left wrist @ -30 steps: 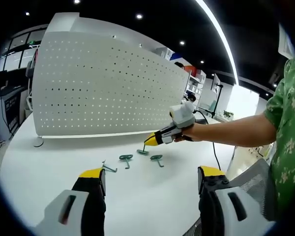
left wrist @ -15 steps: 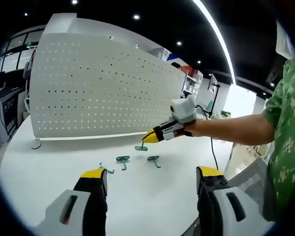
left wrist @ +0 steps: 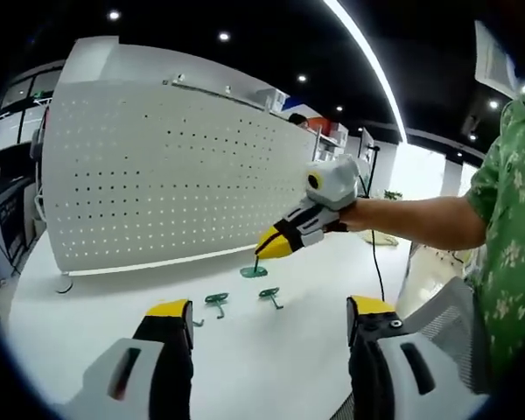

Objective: Insert the hook assembly into the mounting plate slot until the hook locks in place.

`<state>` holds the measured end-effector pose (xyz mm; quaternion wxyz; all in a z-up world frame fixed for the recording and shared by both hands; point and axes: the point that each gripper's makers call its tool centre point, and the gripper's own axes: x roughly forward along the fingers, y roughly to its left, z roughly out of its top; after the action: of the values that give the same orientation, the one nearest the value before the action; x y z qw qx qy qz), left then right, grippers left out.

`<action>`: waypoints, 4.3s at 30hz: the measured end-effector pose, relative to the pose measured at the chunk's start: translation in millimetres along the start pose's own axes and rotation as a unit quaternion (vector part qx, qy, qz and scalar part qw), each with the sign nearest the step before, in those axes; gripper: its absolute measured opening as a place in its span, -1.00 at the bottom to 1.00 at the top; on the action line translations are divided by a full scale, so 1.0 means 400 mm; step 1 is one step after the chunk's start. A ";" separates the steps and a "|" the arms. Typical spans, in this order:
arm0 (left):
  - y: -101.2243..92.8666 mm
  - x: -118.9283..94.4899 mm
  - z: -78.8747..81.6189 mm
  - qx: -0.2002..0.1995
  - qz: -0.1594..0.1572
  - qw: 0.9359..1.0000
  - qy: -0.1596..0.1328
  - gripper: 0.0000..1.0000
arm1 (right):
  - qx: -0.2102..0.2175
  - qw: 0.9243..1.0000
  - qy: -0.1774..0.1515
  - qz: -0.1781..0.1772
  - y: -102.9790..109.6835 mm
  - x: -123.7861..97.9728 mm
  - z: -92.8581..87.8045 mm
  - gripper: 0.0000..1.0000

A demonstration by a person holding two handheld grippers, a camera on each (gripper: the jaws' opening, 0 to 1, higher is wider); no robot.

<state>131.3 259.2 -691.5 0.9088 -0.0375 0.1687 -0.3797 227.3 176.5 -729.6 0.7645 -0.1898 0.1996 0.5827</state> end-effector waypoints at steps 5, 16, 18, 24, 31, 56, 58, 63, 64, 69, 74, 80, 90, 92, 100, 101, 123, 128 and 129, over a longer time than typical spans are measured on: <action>-0.013 0.000 0.012 0.020 -0.014 1.000 0.004 0.42 | -0.013 1.000 -0.002 0.028 0.045 -0.013 0.034 -0.97; -0.050 0.005 0.044 0.054 -0.041 0.998 0.008 0.38 | -0.059 0.994 -0.008 0.092 0.161 -0.041 0.124 -0.97; -0.059 0.006 0.047 0.060 -0.048 0.997 0.010 0.36 | -0.064 0.993 -0.009 0.101 0.178 -0.043 0.133 -0.97; -0.079 0.007 0.047 0.074 -0.063 0.995 0.015 0.33 | -0.080 0.986 -0.016 0.142 0.247 -0.058 0.163 -0.97; -0.111 0.008 0.047 0.094 -0.089 0.991 0.024 0.19 | -0.098 0.981 -0.014 0.165 0.288 -0.068 0.185 -0.97; -0.143 0.016 0.049 0.116 -0.123 0.985 0.028 -0.77 | -0.119 0.973 -0.015 0.195 0.352 -0.074 0.210 -0.97; -0.144 0.017 0.049 0.116 -0.123 0.985 0.029 -0.81 | -0.121 0.973 -0.015 0.196 0.355 -0.075 0.210 -0.97; -0.147 0.018 0.046 0.119 -0.126 0.984 0.031 -0.86 | -0.122 0.972 -0.016 0.199 0.359 -0.077 0.213 -0.97; -0.149 0.018 0.045 0.119 -0.126 0.984 0.031 -0.86 | -0.122 0.972 -0.016 0.201 0.361 -0.078 0.214 -0.97; -0.156 0.019 0.041 0.123 -0.131 0.983 0.033 -0.92 | -0.126 0.971 -0.013 0.204 0.367 -0.076 0.214 -0.97; -0.159 0.016 0.039 0.124 -0.133 0.983 0.034 -0.92 | -0.124 0.970 -0.014 0.207 0.372 -0.074 0.216 -0.97; -0.157 0.014 0.042 0.126 -0.132 0.983 0.030 -0.93 | -0.122 0.970 -0.021 0.208 0.374 -0.071 0.224 -0.97; -0.156 0.015 0.049 0.117 -0.131 0.984 0.023 -0.94 | -0.100 0.975 -0.036 0.197 0.366 -0.074 0.229 -0.95; -0.156 0.015 0.051 0.116 -0.130 0.984 0.021 -0.94 | -0.094 0.976 -0.039 0.194 0.362 -0.075 0.230 -0.91; -0.135 0.009 0.056 0.110 -0.115 0.987 0.014 -0.94 | -0.060 0.982 -0.067 0.167 0.341 -0.082 0.240 -0.89; -0.130 0.008 0.057 0.107 -0.111 0.988 0.013 -0.94 | -0.057 0.983 -0.069 0.159 0.334 -0.081 0.241 -0.89; -0.028 0.011 0.146 0.083 0.010 0.995 -0.062 -0.94 | 0.084 0.991 -0.103 0.016 0.205 -0.068 0.226 -0.88; -0.014 0.019 0.171 0.083 0.032 0.993 -0.079 -0.94 | 0.125 0.985 -0.119 0.003 0.189 -0.068 0.235 -0.88; -0.014 0.021 0.173 0.084 0.033 0.993 -0.081 -0.94 | 0.128 0.984 -0.122 0.002 0.187 -0.068 0.237 -0.88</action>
<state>156.3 245.3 -627.5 0.9316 0.0137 0.0637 -0.3577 156.4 222.6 -639.3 0.7999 -0.0171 0.1785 0.5727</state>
